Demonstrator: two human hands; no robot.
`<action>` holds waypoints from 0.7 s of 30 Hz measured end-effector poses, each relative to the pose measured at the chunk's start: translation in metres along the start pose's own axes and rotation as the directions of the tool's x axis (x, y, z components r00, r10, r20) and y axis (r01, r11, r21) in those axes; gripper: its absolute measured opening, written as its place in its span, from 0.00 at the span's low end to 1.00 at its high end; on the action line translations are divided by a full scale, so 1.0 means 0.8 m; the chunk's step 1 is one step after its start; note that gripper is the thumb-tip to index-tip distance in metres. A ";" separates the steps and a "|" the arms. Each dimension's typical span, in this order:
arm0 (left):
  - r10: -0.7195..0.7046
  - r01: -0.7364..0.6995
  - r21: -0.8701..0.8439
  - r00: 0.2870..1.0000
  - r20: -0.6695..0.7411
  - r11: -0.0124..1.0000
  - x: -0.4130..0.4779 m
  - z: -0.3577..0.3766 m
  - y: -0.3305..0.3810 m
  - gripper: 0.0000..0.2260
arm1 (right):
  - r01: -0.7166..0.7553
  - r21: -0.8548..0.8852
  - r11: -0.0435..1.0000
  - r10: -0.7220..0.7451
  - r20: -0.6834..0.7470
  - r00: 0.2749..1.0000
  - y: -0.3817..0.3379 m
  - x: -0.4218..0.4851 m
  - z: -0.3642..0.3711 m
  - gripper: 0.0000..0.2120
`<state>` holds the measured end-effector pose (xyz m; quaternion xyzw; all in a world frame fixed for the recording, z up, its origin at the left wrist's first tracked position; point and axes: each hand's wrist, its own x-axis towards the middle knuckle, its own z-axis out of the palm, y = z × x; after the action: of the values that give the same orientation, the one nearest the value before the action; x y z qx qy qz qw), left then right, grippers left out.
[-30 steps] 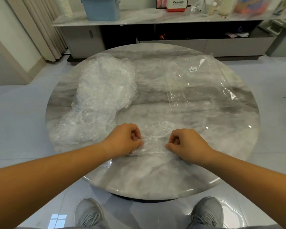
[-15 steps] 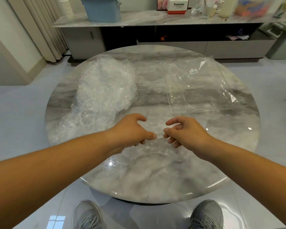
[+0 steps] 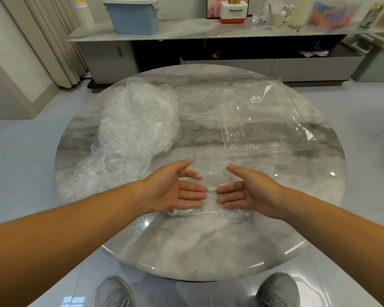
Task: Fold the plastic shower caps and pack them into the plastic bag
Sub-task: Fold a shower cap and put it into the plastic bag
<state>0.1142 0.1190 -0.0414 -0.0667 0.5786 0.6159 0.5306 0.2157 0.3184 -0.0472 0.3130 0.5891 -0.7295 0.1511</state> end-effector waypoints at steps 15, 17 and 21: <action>0.129 -0.064 0.487 0.986 -0.101 0.871 -0.007 -0.023 -0.022 0.17 | 0.382 -0.813 0.440 -0.455 0.165 0.875 0.030 -0.013 -0.017 0.35; 0.200 -0.096 0.652 0.976 -0.087 0.752 -0.007 -0.022 -0.027 0.15 | 0.370 -0.867 0.333 -0.437 0.206 0.876 0.026 -0.014 -0.017 0.38; 0.241 -0.127 0.788 0.970 -0.028 0.602 -0.010 -0.022 -0.027 0.15 | 0.393 -0.902 0.176 -0.530 0.249 0.810 0.019 -0.019 -0.008 0.23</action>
<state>0.1242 0.0955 -0.0551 0.1898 0.8254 0.3492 0.4010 0.2378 0.3181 -0.0499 0.0200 0.9671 -0.2509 0.0368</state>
